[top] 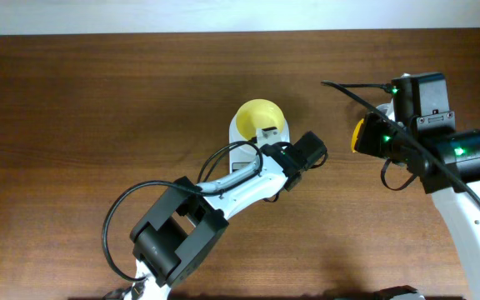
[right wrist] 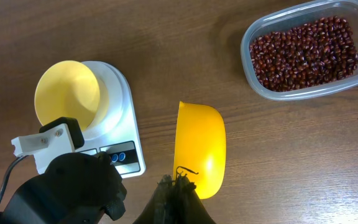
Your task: Scoop item into bowl and weigh 50g on scale
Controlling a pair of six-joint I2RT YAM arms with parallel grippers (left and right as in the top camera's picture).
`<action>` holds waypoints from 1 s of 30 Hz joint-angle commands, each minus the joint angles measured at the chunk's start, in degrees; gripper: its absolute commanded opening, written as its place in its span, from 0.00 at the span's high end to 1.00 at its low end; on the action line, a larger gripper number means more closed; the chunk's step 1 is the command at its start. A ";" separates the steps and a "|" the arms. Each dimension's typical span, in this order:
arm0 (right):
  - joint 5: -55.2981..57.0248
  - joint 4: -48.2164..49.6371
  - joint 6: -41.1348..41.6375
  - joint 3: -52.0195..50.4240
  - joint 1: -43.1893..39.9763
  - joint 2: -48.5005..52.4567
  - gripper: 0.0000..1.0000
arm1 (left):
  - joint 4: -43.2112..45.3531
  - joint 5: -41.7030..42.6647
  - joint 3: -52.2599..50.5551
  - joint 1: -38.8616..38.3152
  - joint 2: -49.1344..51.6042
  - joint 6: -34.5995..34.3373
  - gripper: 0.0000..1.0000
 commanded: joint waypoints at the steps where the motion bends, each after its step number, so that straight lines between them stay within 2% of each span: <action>1: 0.70 0.15 -0.59 1.18 0.15 -0.68 0.96 | 1.03 -1.25 -1.99 0.04 1.01 -0.98 1.00; 30: 0.70 0.13 -0.57 1.18 0.17 -0.68 0.96 | 2.67 1.60 -4.13 0.00 1.07 -0.98 1.00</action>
